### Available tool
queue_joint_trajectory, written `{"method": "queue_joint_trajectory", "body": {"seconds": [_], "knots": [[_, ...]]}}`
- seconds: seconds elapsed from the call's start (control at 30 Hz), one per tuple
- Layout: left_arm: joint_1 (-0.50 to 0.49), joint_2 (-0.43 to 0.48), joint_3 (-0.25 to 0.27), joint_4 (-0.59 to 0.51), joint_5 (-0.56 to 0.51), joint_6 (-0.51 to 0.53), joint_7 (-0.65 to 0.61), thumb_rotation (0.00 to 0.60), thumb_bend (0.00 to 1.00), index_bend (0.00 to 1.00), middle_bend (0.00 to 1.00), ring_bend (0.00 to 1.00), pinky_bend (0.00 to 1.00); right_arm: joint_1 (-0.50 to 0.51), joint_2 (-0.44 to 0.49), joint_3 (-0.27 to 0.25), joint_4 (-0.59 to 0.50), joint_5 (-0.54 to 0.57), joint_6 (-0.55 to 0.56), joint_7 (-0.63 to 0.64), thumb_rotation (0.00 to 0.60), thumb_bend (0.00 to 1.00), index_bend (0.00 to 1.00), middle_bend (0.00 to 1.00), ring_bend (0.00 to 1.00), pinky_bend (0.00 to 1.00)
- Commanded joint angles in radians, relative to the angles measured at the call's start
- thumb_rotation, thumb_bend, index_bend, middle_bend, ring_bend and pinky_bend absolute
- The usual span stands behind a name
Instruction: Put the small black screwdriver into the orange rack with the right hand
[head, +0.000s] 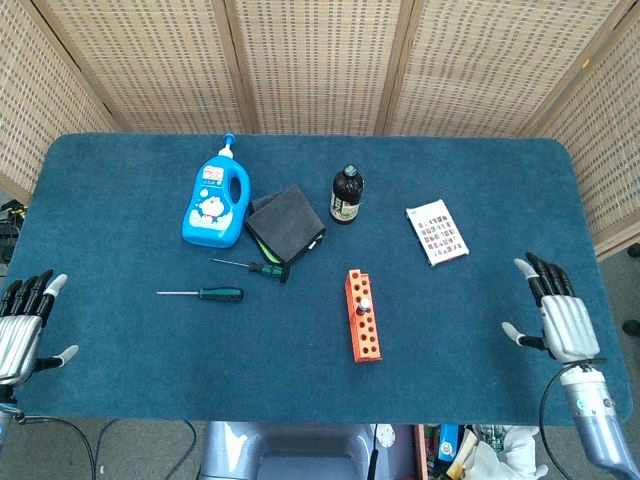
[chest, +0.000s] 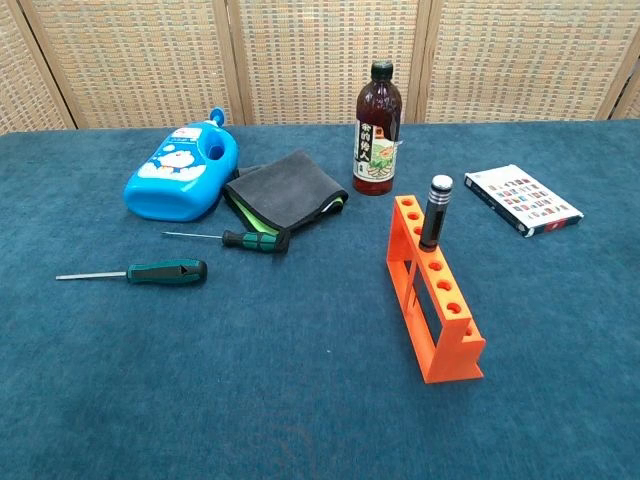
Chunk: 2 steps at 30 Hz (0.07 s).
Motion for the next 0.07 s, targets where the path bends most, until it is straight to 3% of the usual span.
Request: {"method": "queue_joint_trajectory", "body": {"seconds": [0.03,0.07], "knots": [[-0.002,0.0,0.001,0.002,-0.005,-0.005,0.003,0.6,0.0,0.0,0.0,0.0,0.0,-0.075,-0.003,-0.053,0.041,-0.019,0.1,-0.139,0.6,0.18,0.0,0.0,0.0,0.0],[-0.002,0.0,0.0,0.004,-0.007,-0.008,0.003,0.6,0.0,0.0,0.0,0.0,0.0,-0.084,-0.006,-0.058,0.042,-0.02,0.112,-0.156,0.6,0.18,0.0,0.0,0.0,0.0]]}}
